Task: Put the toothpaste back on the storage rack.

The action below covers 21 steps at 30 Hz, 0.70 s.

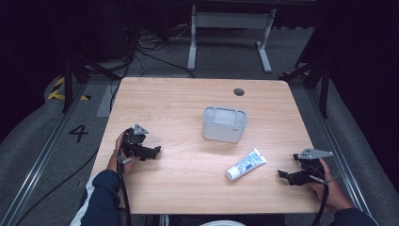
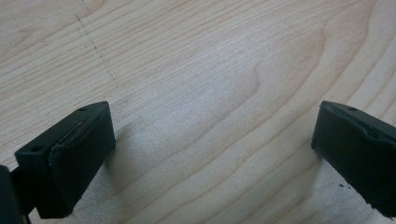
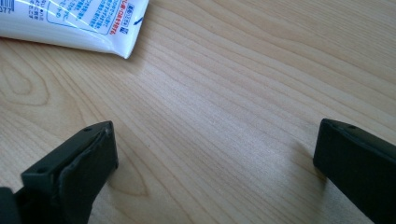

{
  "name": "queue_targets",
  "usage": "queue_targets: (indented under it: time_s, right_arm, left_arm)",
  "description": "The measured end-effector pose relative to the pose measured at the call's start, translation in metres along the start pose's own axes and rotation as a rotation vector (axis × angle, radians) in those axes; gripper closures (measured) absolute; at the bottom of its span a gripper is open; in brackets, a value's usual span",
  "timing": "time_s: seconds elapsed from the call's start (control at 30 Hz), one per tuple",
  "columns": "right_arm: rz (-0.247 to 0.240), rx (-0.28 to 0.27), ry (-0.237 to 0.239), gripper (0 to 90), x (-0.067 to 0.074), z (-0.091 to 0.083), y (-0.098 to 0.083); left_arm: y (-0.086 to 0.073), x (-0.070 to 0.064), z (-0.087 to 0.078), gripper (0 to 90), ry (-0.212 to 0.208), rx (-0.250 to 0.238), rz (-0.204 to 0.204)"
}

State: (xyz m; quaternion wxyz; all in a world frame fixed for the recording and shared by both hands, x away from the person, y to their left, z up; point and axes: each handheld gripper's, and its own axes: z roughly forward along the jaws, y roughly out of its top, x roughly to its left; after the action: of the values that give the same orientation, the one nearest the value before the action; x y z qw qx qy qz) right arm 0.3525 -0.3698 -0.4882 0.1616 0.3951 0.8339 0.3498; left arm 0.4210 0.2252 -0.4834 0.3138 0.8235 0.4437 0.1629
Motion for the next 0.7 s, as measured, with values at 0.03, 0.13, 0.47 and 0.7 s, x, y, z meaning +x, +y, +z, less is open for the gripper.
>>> queue_targets:
  time_s: [0.03,0.13,0.47,0.7]
  right_arm:
    - [0.0,0.0,0.0,0.1,0.0,0.0,0.0]
    - [0.004,0.0,-0.004,0.1,0.0005,0.0,0.0]
    - [0.01,0.002,-0.01,0.1,0.0013,0.0002,0.0005]
    - [0.009,0.017,-0.017,0.5,0.0021,-0.0009,0.0015]
  left_arm:
    - [0.0,0.0,0.0,0.0,0.0,0.0,0.0]
    - [-0.0007,-0.0005,-0.0006,0.0,-0.005,0.0,0.0]
    - [-0.0044,-0.0012,-0.0044,0.0,-0.032,0.007,0.031]
    - [-0.0049,-0.0016,-0.0049,0.1,-0.03,0.007,0.031]
